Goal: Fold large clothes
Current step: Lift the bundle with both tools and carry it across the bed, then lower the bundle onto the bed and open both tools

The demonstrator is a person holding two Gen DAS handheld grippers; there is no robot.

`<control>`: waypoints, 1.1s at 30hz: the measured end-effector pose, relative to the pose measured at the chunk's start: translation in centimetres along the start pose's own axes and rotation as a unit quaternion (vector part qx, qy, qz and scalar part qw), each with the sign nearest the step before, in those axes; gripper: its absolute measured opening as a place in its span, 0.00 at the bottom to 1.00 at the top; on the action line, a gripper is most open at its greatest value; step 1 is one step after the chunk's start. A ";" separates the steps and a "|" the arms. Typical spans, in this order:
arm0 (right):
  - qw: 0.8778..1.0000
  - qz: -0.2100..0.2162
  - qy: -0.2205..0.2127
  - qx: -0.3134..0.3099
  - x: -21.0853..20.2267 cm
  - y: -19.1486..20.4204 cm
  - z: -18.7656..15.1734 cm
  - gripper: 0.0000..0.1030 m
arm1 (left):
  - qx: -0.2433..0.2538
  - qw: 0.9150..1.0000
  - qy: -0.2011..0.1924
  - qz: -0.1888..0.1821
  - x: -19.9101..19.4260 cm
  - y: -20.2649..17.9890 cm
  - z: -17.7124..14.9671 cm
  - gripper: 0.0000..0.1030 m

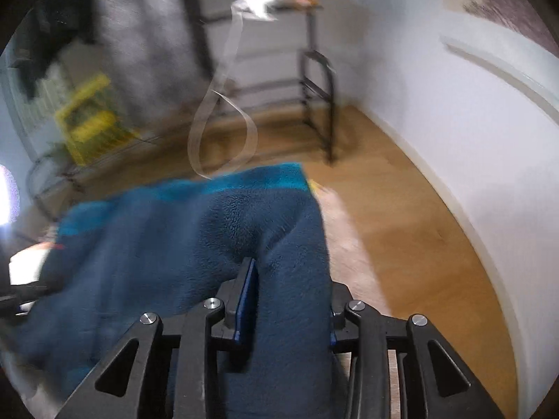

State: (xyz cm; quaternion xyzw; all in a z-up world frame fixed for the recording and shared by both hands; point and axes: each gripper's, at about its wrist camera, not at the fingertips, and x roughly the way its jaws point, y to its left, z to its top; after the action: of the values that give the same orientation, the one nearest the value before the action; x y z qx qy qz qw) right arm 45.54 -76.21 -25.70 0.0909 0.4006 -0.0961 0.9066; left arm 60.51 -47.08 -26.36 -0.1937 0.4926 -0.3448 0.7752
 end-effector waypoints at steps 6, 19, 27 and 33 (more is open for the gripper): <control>1.000 -0.012 -0.016 0.018 0.2 -1.6 -0.8 0.56 | 0.009 1.000 -0.010 0.014 -0.3 -0.5 -0.2 0.37; 0.997 -0.013 -0.065 0.032 -7.9 -0.8 -0.7 0.57 | 0.073 0.995 -0.046 0.058 -7.7 -6.8 -1.9 0.37; 0.995 0.002 -0.101 0.020 -17.3 2.2 -0.3 0.57 | 0.122 0.986 -0.085 0.071 -16.6 -13.6 -4.3 0.37; 0.991 0.010 -0.132 0.012 -26.0 4.7 -0.9 0.57 | 0.157 0.978 -0.120 0.070 -24.3 -19.2 -6.9 0.37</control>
State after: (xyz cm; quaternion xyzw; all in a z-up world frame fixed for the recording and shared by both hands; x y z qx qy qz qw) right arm 28.88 -68.86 -6.58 0.0925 0.2749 -0.1032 0.9514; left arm 41.01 -42.40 -1.76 -0.0750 0.3485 -0.3372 0.8714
